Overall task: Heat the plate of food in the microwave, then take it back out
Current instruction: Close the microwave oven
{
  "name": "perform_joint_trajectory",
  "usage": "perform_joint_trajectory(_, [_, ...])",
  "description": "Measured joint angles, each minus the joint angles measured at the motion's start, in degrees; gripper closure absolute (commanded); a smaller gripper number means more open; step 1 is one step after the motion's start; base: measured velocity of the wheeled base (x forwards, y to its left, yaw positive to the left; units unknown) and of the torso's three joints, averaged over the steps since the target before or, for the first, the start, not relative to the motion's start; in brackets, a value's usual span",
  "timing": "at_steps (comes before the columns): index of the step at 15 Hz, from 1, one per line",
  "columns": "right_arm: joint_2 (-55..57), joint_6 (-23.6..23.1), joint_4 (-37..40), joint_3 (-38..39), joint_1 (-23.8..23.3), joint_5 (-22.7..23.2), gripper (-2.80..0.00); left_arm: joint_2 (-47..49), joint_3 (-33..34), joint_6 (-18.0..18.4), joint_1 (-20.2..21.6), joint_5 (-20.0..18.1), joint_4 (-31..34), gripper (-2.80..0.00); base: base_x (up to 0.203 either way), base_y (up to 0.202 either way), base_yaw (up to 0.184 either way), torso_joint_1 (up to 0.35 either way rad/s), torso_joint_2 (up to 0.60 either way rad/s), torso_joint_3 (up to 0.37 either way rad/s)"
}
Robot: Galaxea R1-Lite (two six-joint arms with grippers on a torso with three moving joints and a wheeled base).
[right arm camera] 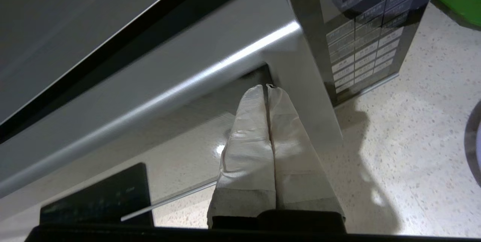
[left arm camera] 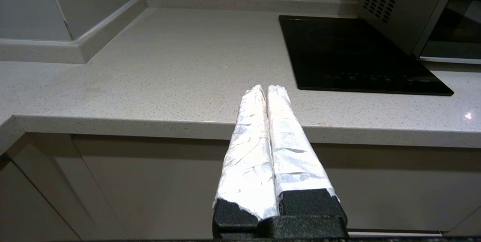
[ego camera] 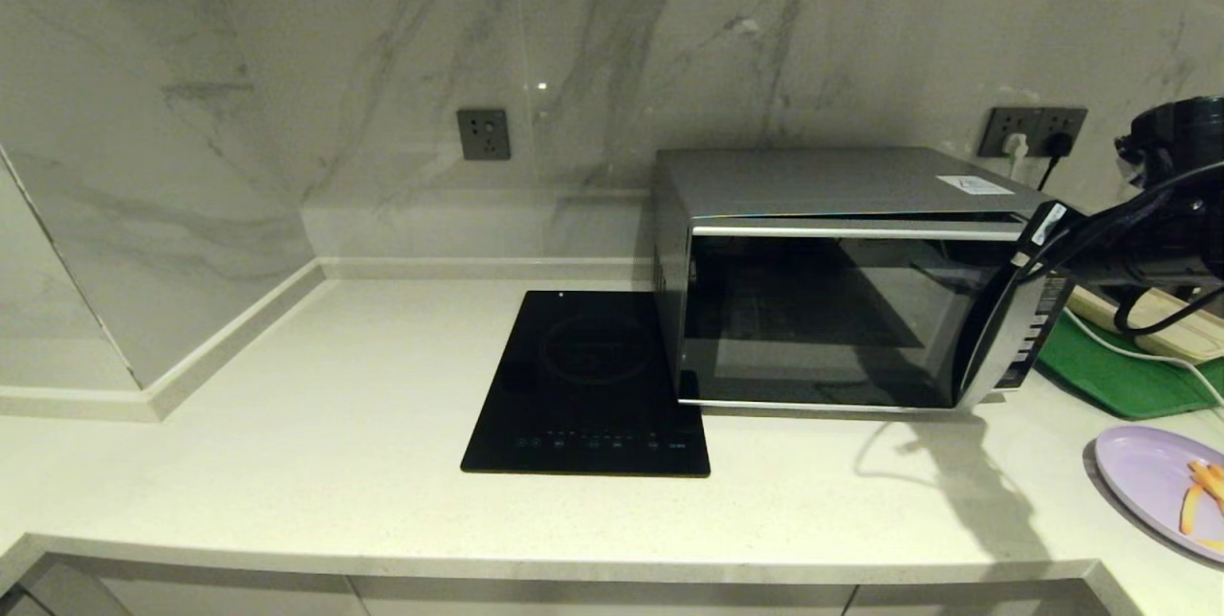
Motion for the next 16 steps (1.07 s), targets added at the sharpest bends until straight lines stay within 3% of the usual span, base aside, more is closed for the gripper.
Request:
perform_joint_trajectory(8, [6.05, -0.09, -2.44, -6.1, -0.11, 3.29, 0.0, 0.0, 0.0, 0.03, 0.0, 0.0, 0.0, 0.0, 0.0, 0.0, 0.0, 0.0, 0.0, 0.0])
perform_joint_trajectory(13, [6.41, -0.31, -4.1, -5.38, 0.17, 5.69, 0.0, 0.0, 0.0, 0.05, 0.0, 0.0, 0.01, 0.0, 0.0, 0.0, 0.0, 0.0, 0.0, 0.0])
perform_joint_trajectory(16, [2.36, -1.27, -1.98, -0.31, 3.33, 11.2, 0.0, 0.0, 0.0, 0.0, 0.0, 0.05, 0.0, 0.0, 0.0, 0.0, 0.0, 0.0, 0.0, 0.0])
